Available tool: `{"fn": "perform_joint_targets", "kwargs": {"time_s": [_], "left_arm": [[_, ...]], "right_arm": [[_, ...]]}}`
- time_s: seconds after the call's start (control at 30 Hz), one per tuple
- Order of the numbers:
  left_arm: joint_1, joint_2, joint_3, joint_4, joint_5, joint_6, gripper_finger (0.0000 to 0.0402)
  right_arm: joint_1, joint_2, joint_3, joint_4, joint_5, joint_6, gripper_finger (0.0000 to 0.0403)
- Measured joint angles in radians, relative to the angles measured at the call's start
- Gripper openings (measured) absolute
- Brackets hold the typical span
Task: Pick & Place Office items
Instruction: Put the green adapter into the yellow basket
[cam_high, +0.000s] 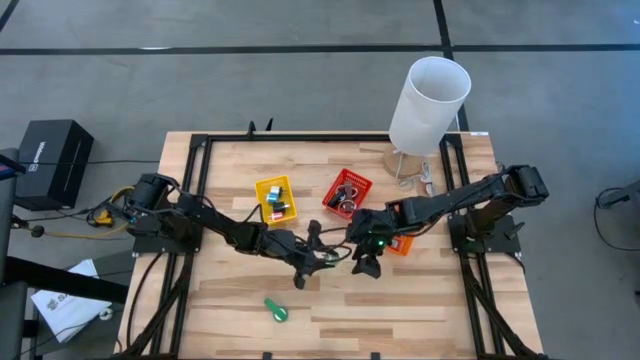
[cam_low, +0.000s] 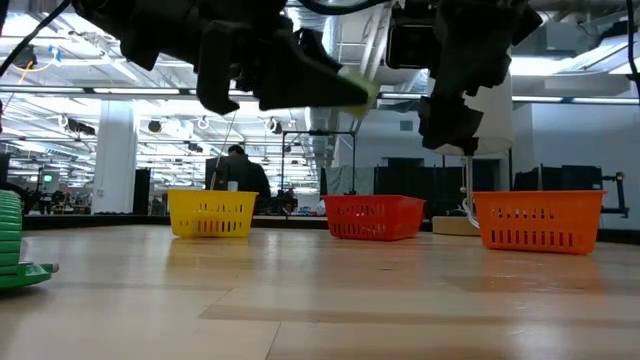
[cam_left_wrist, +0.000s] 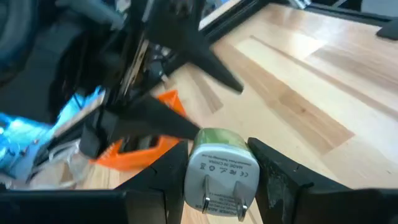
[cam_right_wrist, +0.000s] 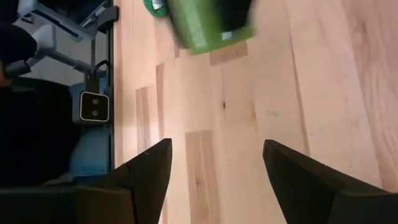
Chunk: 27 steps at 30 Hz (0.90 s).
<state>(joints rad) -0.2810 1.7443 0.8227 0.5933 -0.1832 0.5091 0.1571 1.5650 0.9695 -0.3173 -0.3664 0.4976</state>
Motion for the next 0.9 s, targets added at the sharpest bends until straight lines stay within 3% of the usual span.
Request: {"fn": "perform_joint_targets", "kwargs": {"time_s": [0.3, 0.67, 0.9], "left_arm": [[0.004, -0.081, 0.000, -0.192, -0.152, -0.058, 0.0141], [0.096, -0.370, -0.001, -0.552, -0.165, -0.242, 0.0141], [0.226, -0.436, 0.000, -0.718, -0.168, -0.319, 0.0141]], "right_arm": [[0.016, 0.000, 0.000, -0.010, 0.001, 0.035, 0.0244], [0.045, 0.000, 0.000, -0.023, 0.083, 0.037, 0.0244], [0.046, 0.000, 0.000, -0.022, 0.083, 0.071, 0.0244]]}}
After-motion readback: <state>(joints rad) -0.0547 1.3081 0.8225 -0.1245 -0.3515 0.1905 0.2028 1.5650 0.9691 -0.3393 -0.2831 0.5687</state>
